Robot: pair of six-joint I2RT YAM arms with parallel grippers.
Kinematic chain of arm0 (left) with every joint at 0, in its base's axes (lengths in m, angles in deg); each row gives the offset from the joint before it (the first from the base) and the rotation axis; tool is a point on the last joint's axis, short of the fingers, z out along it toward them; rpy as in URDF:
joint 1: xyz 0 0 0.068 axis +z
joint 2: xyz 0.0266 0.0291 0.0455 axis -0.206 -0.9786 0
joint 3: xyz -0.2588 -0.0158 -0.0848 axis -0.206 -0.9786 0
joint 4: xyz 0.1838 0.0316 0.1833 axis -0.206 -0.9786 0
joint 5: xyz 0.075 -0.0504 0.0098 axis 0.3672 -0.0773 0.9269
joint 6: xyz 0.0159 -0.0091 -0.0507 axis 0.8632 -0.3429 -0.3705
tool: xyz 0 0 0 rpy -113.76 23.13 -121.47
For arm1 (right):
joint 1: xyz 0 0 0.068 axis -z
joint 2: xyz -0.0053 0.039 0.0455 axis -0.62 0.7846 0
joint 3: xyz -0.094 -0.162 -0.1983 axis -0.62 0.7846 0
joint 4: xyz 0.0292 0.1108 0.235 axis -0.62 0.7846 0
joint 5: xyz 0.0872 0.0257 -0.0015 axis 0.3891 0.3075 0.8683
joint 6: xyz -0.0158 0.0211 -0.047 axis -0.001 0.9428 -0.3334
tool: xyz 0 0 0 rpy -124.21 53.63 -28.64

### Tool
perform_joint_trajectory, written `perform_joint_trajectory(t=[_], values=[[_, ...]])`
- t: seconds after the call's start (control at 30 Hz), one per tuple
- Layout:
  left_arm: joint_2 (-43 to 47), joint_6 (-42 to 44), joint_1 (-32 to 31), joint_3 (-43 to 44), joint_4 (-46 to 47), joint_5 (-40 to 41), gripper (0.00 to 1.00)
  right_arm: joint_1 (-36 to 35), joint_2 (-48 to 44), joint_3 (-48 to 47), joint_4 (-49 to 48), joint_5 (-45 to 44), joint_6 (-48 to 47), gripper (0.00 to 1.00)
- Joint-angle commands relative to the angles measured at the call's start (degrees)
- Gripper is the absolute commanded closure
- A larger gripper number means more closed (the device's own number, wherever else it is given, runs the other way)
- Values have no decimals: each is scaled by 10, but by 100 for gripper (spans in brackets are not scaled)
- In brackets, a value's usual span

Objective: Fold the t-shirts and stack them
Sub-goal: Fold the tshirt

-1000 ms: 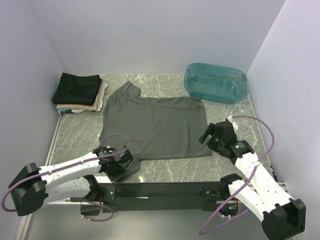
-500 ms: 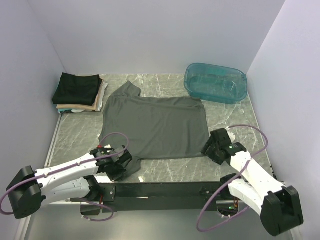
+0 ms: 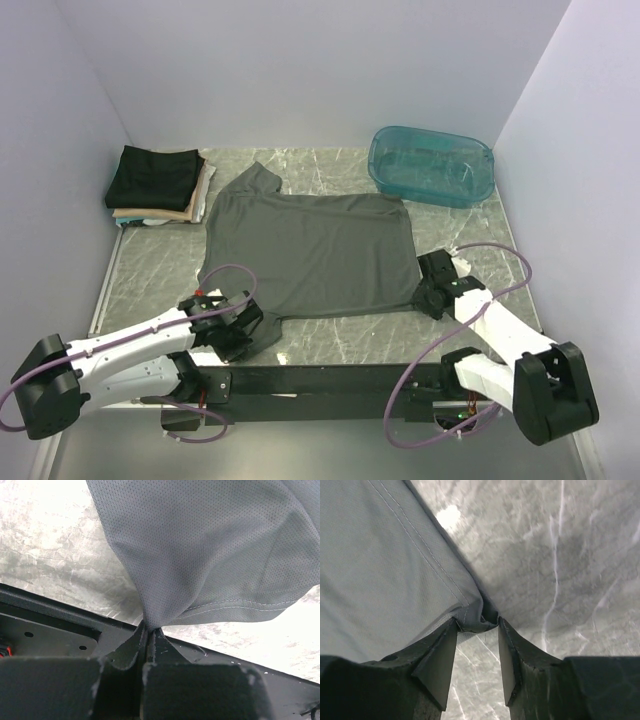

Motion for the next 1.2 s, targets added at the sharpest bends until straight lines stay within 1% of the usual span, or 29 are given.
perform_joint_trajectory(t=[0.0, 0.07, 0.13, 0.17, 0.2, 0.23, 0.27, 0.33, 0.43, 0.53, 0.6, 0.77, 0.83, 0.9, 1.17], values=[[-4, 4, 3, 9, -3, 3, 99, 7, 18, -15, -18, -26, -8, 55], [-7, 8, 2, 11, -3, 5, 99, 7, 28, -11, -27, -16, -12, 55], [-12, 9, 2, 17, -6, 6, 99, 7, 46, -11, -31, 3, -17, 70], [-14, 9, 2, 21, -10, 7, 99, 8, 51, -13, -29, 10, -20, 75], [-15, 9, 3, 27, -15, 8, 99, 8, 54, -14, -21, 18, -20, 85], [-14, 9, 2, 31, -25, 11, 99, 8, 52, -12, -17, 27, -20, 90], [-13, 7, 2, 33, -29, 11, 99, 8, 48, -10, -15, 34, -19, 92], [-8, 3, 2, 40, -39, 13, 99, 8, 21, -14, 14, 47, -19, 100], [8, -2, 2, 39, -54, -11, 99, 8, -32, -24, 75, 32, -21, 100], [35, 0, 1, 36, -70, -40, 99, 1, -72, -48, 118, 49, -14, 100], [55, 1, 1, 41, -87, -54, 99, 2, -87, -56, 160, 40, -10, 100], [72, 10, 0, 56, -118, -73, 99, -2, -130, -58, 214, 41, 0, 99], [80, 22, 0, 61, -117, -76, 99, -3, -143, -57, 218, 41, 2, 98], [82, 33, 1, 72, -107, -66, 99, -4, -136, -53, 206, 45, -2, 98], [64, 55, 10, 138, -80, 21, 99, -6, -92, -58, 158, 47, -20, 96]])
